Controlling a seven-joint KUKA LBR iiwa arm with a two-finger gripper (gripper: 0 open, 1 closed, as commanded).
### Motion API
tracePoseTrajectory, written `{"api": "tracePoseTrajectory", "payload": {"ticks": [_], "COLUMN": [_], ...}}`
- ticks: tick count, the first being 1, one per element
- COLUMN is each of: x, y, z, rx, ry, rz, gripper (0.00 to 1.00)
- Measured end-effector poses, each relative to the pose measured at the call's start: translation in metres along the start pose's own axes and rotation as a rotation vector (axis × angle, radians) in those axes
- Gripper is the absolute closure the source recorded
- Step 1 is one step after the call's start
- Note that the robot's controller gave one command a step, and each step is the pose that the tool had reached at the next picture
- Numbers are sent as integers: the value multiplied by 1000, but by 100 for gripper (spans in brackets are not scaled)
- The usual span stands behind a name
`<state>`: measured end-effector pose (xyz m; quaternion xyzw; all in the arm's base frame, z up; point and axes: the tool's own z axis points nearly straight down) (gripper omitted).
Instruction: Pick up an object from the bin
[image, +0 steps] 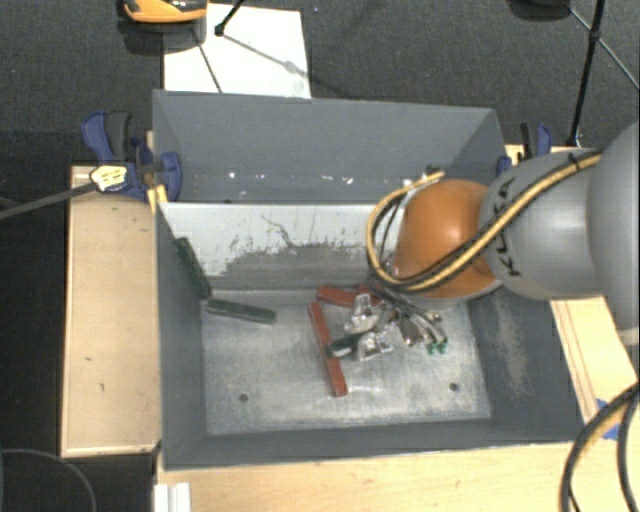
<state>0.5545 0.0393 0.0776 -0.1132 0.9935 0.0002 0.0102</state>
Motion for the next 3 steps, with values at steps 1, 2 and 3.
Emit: {"api": "tracePoseTrajectory", "payload": {"ticks": [1,2,3], "x": [-45,-45,-38], "y": [46,46,54], "z": [-47,-47,-147], "rx": [-6,-6,-6], "ry": [17,17,16], "rz": [-330,-328,-327], "gripper": [100,100,100]}}
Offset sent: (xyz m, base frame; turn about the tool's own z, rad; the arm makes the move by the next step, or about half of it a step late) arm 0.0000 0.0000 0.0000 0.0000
